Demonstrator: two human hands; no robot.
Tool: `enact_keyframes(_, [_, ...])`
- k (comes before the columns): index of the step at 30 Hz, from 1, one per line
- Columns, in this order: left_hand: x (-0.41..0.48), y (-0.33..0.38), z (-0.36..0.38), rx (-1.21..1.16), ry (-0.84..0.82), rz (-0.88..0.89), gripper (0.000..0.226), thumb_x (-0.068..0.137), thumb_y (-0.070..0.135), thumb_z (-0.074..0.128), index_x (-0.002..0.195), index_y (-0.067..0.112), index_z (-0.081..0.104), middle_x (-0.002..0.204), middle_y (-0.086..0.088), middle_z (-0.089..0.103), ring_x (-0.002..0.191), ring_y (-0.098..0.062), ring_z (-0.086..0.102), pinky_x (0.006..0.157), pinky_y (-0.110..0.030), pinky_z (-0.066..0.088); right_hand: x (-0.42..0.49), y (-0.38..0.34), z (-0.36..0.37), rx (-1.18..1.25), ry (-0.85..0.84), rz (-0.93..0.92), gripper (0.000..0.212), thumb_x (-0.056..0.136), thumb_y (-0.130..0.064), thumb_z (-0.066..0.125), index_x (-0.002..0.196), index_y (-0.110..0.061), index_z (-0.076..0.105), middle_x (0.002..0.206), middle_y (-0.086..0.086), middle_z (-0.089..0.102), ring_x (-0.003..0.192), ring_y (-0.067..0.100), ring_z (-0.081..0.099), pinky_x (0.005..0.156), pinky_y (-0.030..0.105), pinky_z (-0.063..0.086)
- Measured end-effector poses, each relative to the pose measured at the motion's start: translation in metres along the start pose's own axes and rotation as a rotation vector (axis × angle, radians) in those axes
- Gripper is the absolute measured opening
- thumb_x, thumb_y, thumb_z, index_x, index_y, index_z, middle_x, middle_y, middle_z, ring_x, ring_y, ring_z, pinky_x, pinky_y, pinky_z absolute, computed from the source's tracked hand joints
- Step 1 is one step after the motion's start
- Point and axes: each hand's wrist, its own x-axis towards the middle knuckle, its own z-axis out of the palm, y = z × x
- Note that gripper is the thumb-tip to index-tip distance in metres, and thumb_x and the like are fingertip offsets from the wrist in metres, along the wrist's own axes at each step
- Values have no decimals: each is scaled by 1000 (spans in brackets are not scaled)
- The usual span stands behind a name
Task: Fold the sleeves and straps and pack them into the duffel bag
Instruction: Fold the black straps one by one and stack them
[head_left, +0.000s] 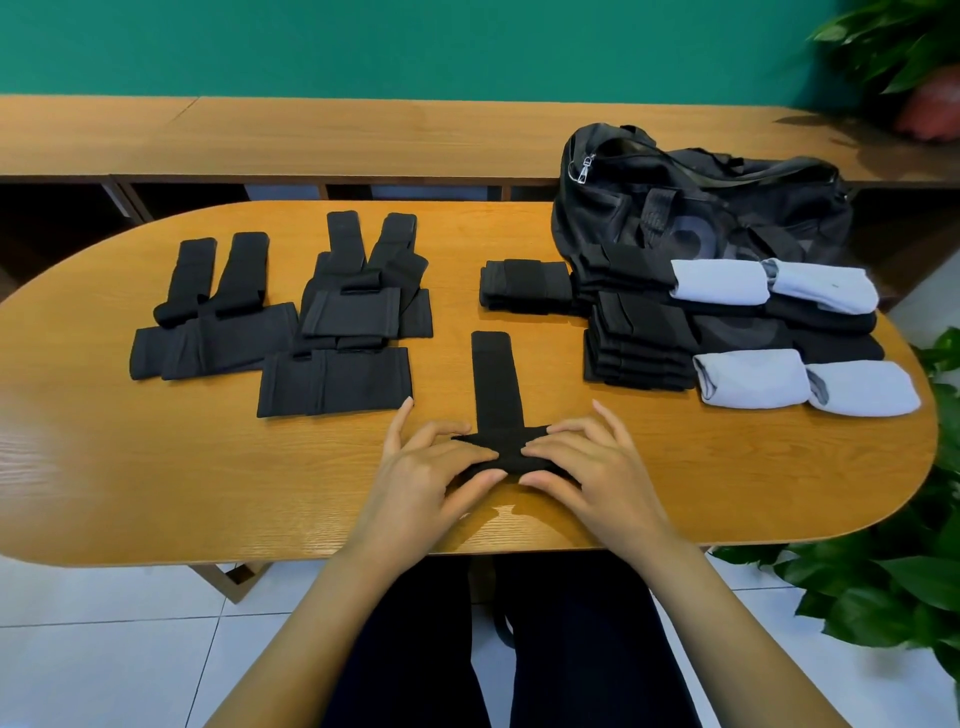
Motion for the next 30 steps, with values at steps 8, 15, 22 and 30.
enact_keyframes(8, [15,10,-1,-152,92,-138,49,93,63,39,100,30,74,90,20,65,94,2,58,118,-47,20,10,-6,-10,113,126,27,42,94,-55,45,103,-26,74,95,-14,71,95,0,56,112,35,27])
enact_keyframes(15, [29,8,-2,-224,141,-265,37,89,60,46,98,35,72,84,14,68,84,-4,59,115,-38,23,30,-10,-16,235,129,104,36,90,-55,51,102,-29,74,83,-42,51,87,-14,49,108,26,27])
enact_keyframes(22, [43,-6,8,-242,54,-371,47,91,65,38,101,33,71,85,10,69,86,-5,58,101,-52,38,44,-13,-11,224,75,214,37,88,-53,50,101,-28,74,92,-25,61,89,-2,49,91,36,40])
enact_keyframes(30, [63,-25,12,-398,-319,-300,54,102,50,14,135,34,54,125,21,63,138,7,29,116,-46,-20,46,2,-6,308,-81,316,16,92,-37,62,97,-30,75,81,-38,54,86,7,54,89,47,44])
